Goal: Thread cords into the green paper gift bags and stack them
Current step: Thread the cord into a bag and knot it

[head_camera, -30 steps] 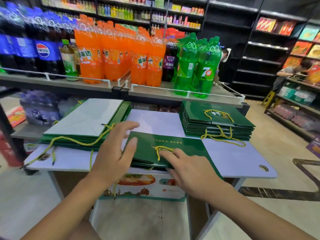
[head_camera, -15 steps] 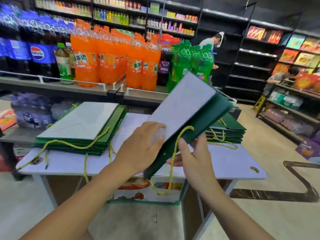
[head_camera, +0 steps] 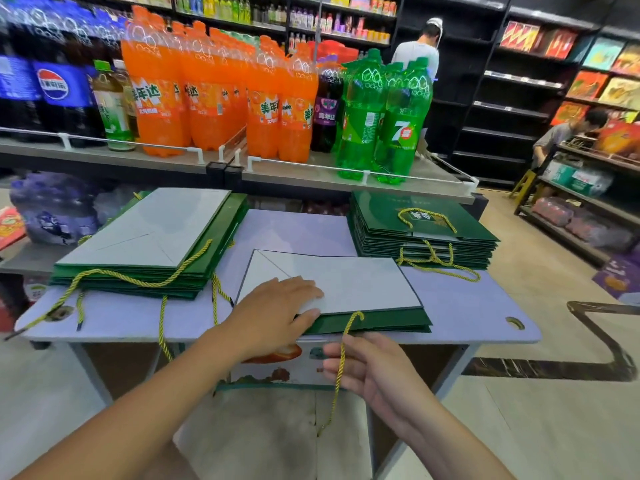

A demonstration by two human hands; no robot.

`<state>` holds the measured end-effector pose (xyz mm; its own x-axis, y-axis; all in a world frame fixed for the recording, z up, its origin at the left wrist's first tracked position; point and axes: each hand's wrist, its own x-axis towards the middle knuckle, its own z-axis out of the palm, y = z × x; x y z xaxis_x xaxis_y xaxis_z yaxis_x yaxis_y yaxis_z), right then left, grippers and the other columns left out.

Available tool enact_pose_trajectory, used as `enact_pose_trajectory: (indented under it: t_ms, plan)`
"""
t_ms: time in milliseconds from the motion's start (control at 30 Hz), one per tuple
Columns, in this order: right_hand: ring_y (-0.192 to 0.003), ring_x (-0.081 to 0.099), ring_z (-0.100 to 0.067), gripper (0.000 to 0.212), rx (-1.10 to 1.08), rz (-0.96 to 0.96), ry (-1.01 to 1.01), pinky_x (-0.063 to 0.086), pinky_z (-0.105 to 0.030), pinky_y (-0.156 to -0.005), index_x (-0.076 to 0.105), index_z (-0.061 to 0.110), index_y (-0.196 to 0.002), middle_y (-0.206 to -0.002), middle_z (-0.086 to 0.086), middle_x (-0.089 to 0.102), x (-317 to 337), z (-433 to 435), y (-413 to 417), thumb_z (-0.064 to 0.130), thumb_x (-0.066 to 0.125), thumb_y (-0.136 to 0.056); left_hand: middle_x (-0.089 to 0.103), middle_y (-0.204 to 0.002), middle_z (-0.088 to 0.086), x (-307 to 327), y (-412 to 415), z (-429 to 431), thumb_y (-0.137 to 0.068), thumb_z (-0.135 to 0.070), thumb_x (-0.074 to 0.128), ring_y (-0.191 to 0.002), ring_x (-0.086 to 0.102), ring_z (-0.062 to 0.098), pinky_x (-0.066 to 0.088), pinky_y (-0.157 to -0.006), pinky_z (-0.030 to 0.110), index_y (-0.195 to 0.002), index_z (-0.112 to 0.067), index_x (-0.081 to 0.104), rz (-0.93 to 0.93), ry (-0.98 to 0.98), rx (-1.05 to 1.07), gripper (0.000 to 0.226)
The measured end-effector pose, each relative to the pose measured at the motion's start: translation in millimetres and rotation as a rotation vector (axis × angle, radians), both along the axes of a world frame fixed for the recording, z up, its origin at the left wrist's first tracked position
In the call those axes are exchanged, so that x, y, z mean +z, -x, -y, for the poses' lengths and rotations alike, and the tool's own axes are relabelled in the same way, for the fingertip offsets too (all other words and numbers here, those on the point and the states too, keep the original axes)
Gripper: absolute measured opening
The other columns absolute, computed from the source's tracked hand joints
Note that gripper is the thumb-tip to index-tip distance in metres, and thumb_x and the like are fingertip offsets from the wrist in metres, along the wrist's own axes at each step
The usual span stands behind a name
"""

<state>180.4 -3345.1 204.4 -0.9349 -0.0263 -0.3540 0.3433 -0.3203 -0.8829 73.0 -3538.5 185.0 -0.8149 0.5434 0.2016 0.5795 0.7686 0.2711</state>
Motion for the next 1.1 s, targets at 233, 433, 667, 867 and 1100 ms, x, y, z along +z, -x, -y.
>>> enact_pose_trajectory:
  t_ms: [233,433,667,867,1100]
  plan:
    - [-0.068,0.068,-0.021,0.025,0.354,0.094,-0.276,0.060,-0.039,-0.076,0.079,0.008,-0.107,-0.085,-0.014,0.070,22,-36,-11,0.027,0.076,-0.091,0.034,-0.163,-0.015,-9,9,3,-0.105,-0.054,0.038,-0.153,0.024,0.009,0.019,-0.126,0.038,-0.150,-0.040,0.042,-0.029,0.003,0.004,0.047]
    - [-0.089,0.075,-0.029,0.032,0.470,-0.099,-0.146,0.061,-0.042,-0.088,0.078,0.006,-0.109,-0.099,-0.018,0.073,63,-47,7,0.028,0.066,-0.088,0.043,-0.159,-0.011,-12,8,2,-0.103,-0.054,0.039,-0.147,0.036,0.011,0.027,-0.120,0.035,-0.147,-0.037,0.048,-0.089,-0.011,0.009,0.048]
    - [-0.107,0.072,-0.030,0.034,0.396,-0.295,-0.059,0.060,-0.043,-0.093,0.075,0.010,-0.117,-0.106,-0.012,0.075,111,-34,59,0.028,0.061,-0.092,0.022,-0.169,-0.006,-7,9,1,-0.104,-0.057,0.034,-0.154,0.021,0.017,0.019,-0.125,0.037,-0.150,-0.041,0.038,-0.046,0.056,0.027,0.050]
    - [-0.115,0.071,-0.030,0.043,0.450,-0.095,-0.461,0.054,-0.047,-0.104,0.062,0.004,-0.132,-0.118,-0.014,0.075,88,-34,110,0.036,0.055,-0.104,0.014,-0.171,-0.010,2,10,8,-0.100,-0.070,0.027,-0.157,0.010,0.012,0.008,-0.128,0.044,-0.161,-0.035,0.023,0.020,0.164,0.085,0.070]
    - [-0.090,0.072,-0.024,0.054,0.452,-0.178,-1.350,0.060,-0.040,-0.084,0.073,0.011,-0.105,-0.093,-0.002,0.077,75,-44,125,0.059,0.046,-0.102,0.038,-0.160,-0.017,1,16,44,-0.103,-0.050,0.038,-0.151,0.024,0.004,0.020,-0.126,0.042,-0.146,-0.043,0.049,0.029,-0.074,0.029,0.045]
